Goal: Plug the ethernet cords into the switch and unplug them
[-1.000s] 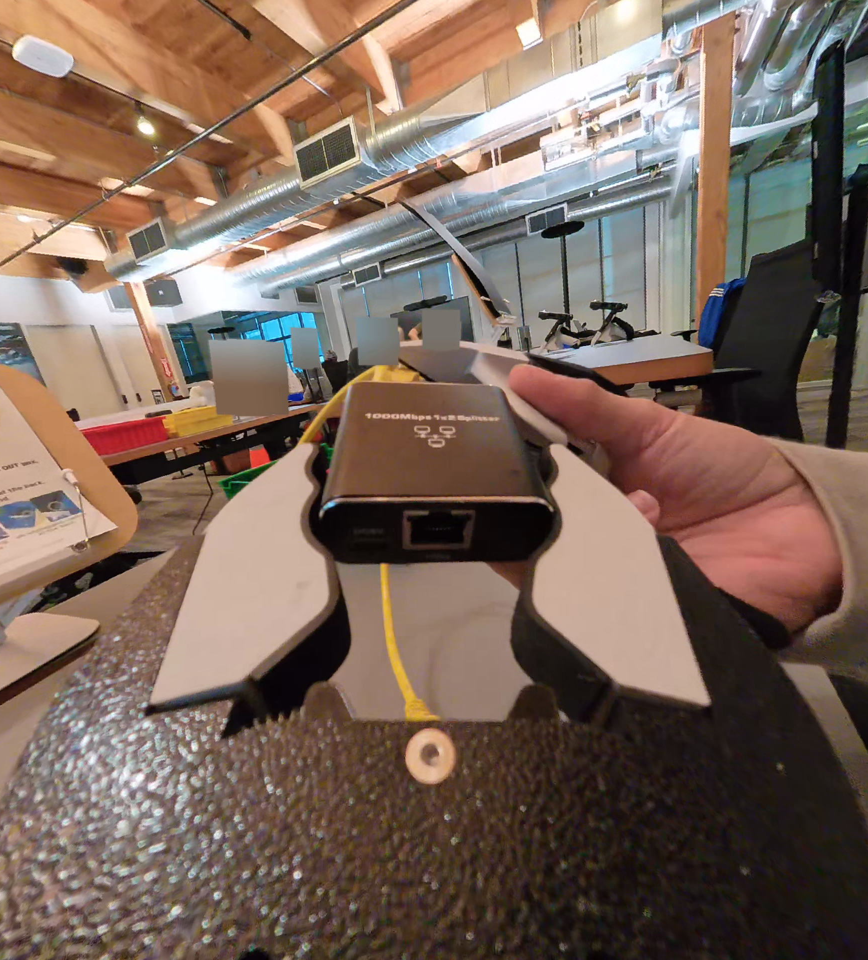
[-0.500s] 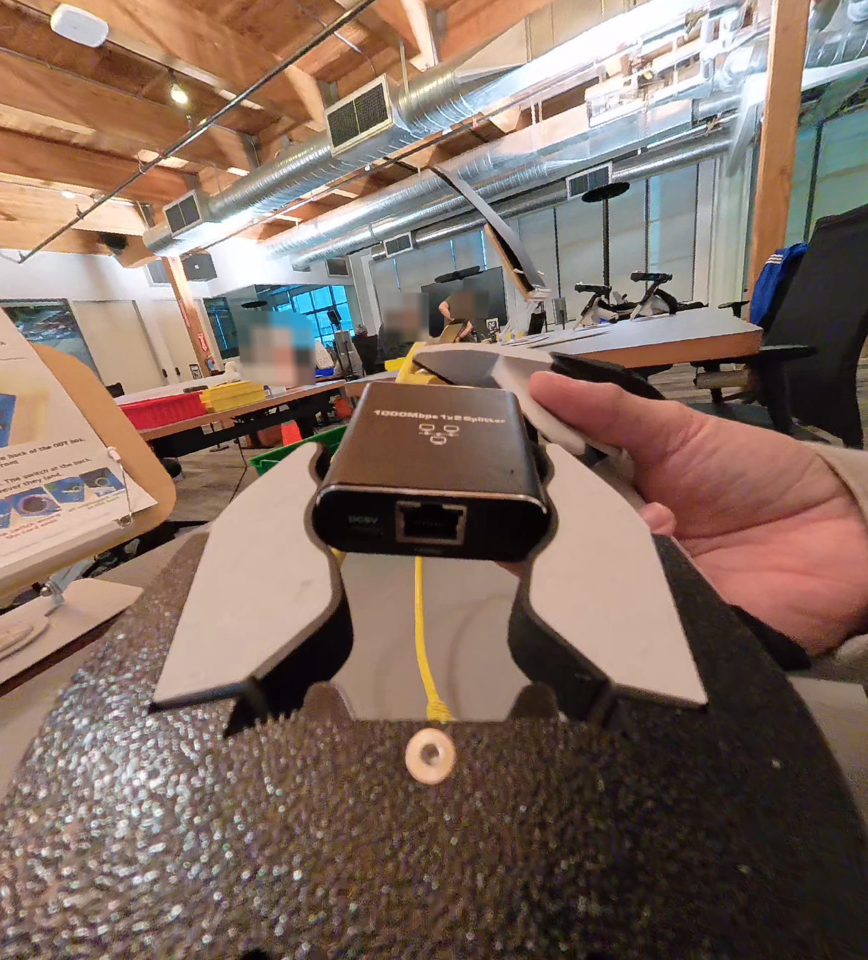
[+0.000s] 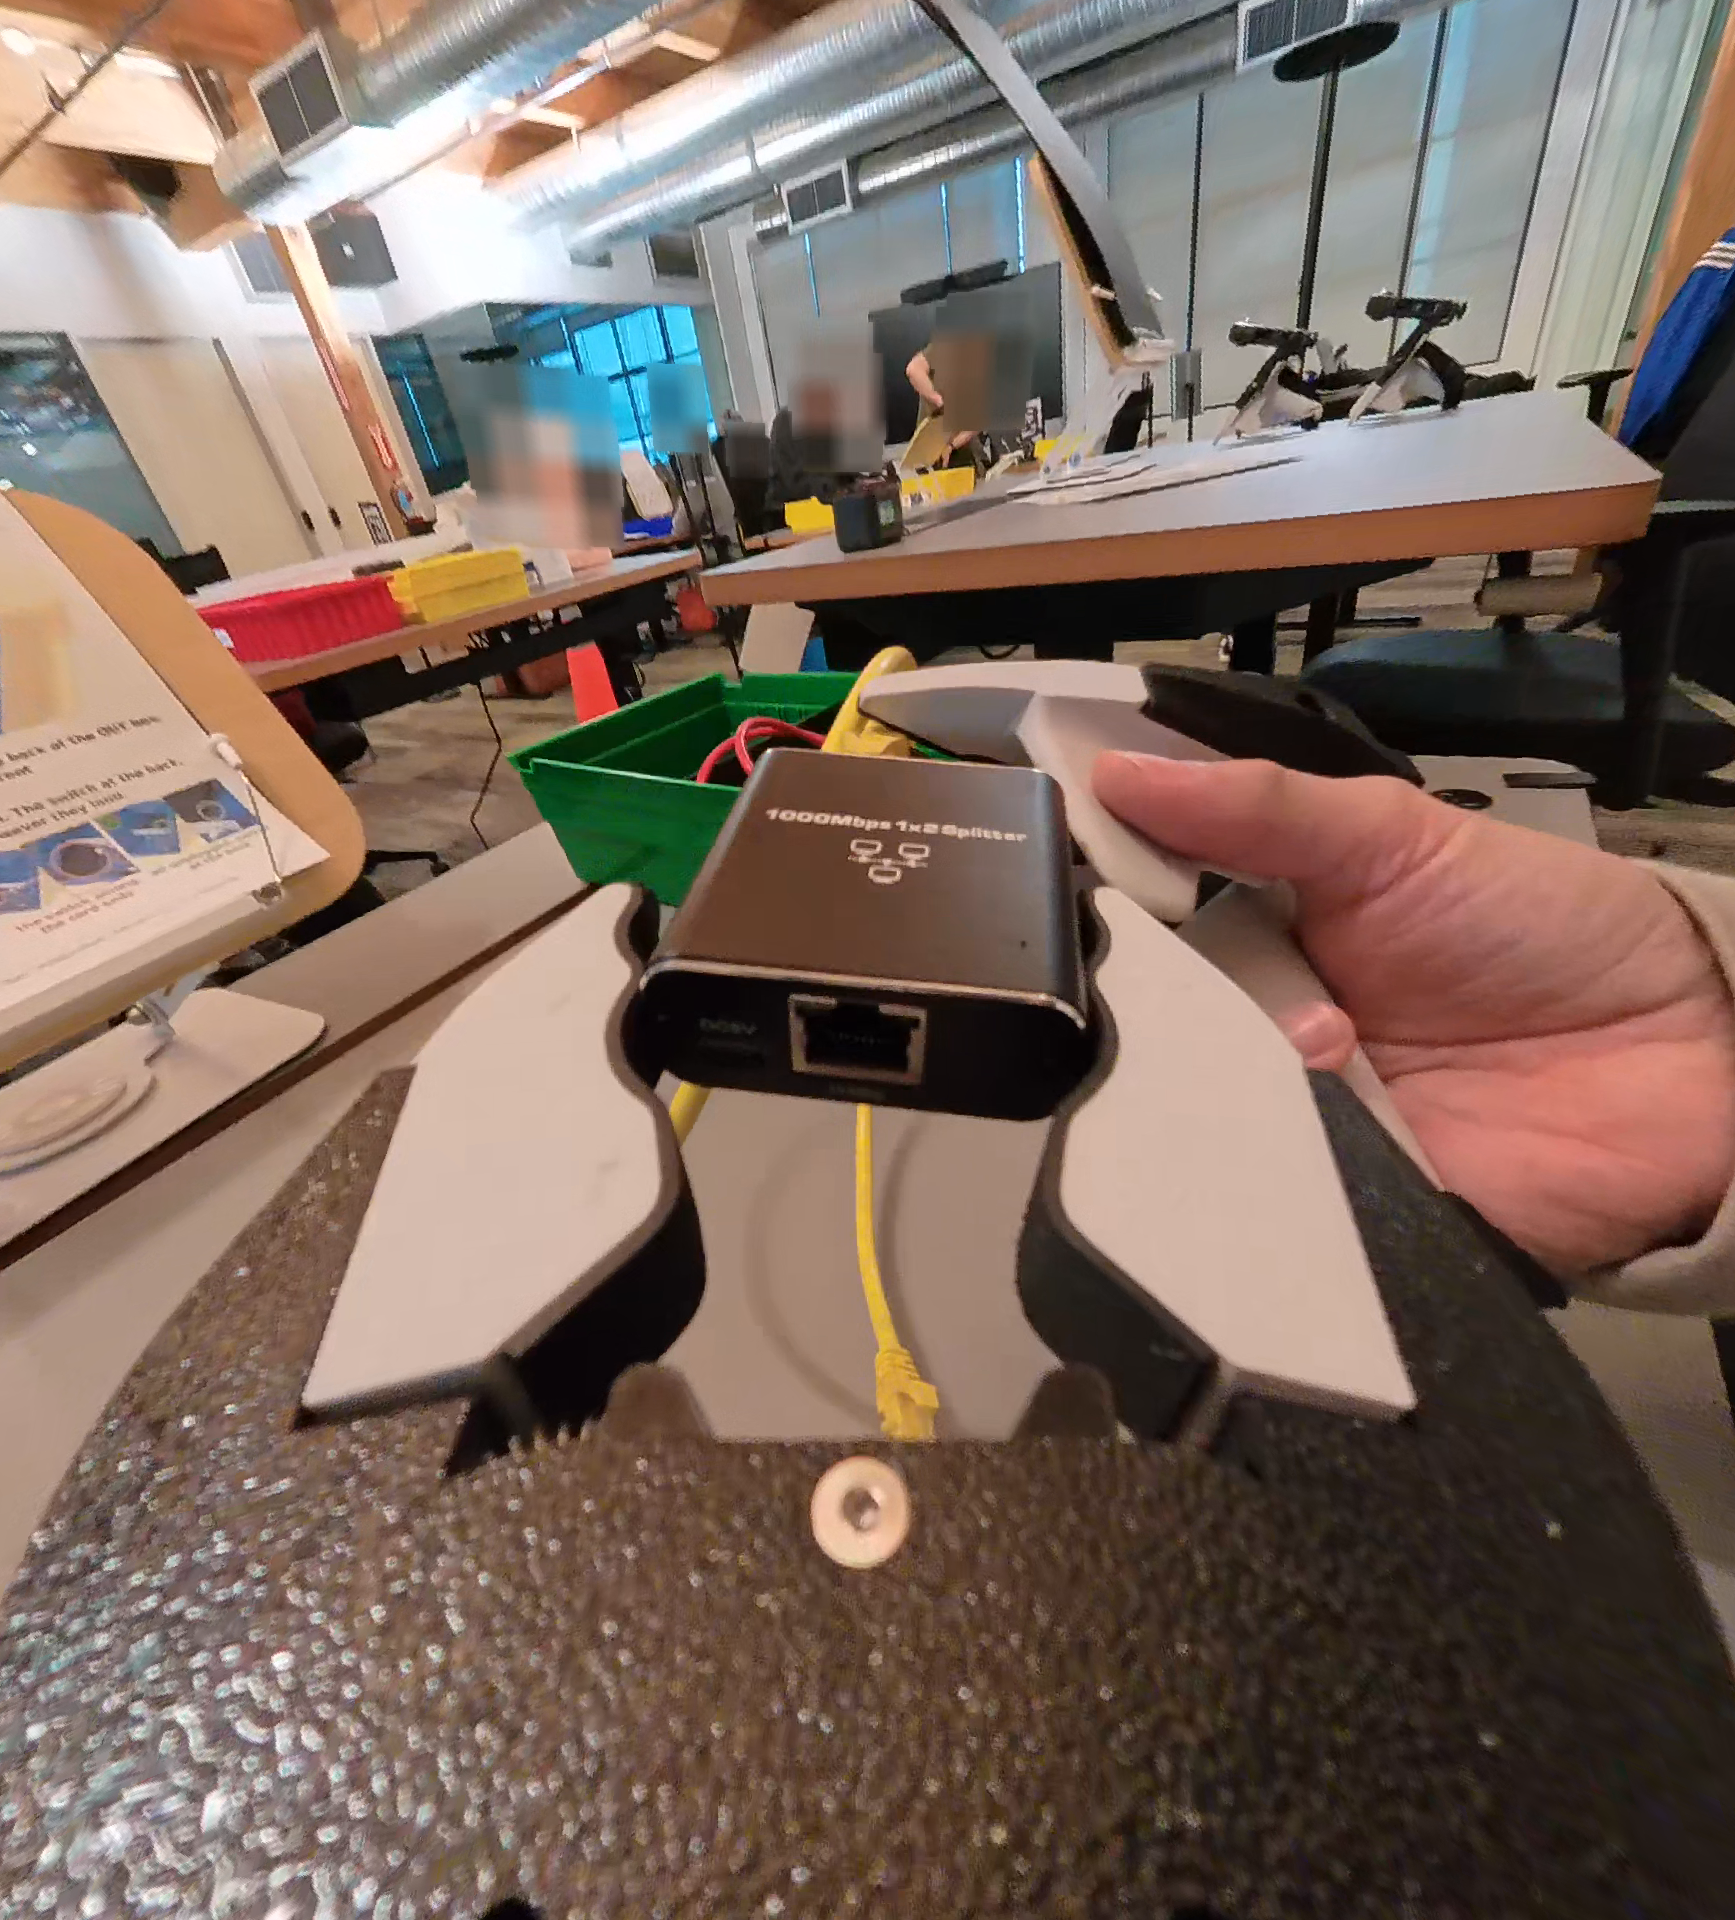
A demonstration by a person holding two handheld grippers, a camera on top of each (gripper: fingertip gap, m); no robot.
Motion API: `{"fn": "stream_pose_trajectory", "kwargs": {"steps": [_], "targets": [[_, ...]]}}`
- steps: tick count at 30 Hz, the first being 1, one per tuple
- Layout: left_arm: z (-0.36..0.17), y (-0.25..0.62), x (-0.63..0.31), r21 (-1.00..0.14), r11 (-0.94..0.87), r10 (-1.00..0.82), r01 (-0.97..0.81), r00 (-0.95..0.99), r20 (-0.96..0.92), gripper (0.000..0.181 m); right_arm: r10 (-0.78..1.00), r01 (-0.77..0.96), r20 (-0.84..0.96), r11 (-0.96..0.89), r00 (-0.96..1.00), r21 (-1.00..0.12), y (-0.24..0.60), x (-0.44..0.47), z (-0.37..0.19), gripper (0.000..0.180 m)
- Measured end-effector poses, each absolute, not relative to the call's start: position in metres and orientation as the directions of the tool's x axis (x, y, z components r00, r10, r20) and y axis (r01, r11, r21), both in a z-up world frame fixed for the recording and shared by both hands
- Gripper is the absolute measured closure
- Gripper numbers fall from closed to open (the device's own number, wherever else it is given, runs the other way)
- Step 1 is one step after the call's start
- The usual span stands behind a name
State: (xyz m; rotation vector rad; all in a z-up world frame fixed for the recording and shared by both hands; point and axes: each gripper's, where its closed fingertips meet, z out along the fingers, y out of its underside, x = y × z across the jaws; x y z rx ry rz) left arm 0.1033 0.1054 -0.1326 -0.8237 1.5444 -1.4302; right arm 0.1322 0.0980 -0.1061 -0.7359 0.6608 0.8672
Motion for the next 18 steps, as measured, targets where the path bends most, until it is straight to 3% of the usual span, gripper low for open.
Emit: {"fn": "stream_pose_trajectory", "kwargs": {"steps": [9,18], "targets": [[-0.141,0.117,0.106,-0.995,0.094,-0.892,0.027,-0.442,-0.096,0.106,0.304,-0.851,-0.817,0.370,0.490,-0.373,0.111,0.135,-0.124,0.167],[-0.132,0.129,0.102,-0.979,0.172,-0.896,0.108,-0.395,-0.202,0.107,0.261,-0.873,-0.840,0.257,0.476,-0.414,0.121,0.124,-0.126,0.142]]}}
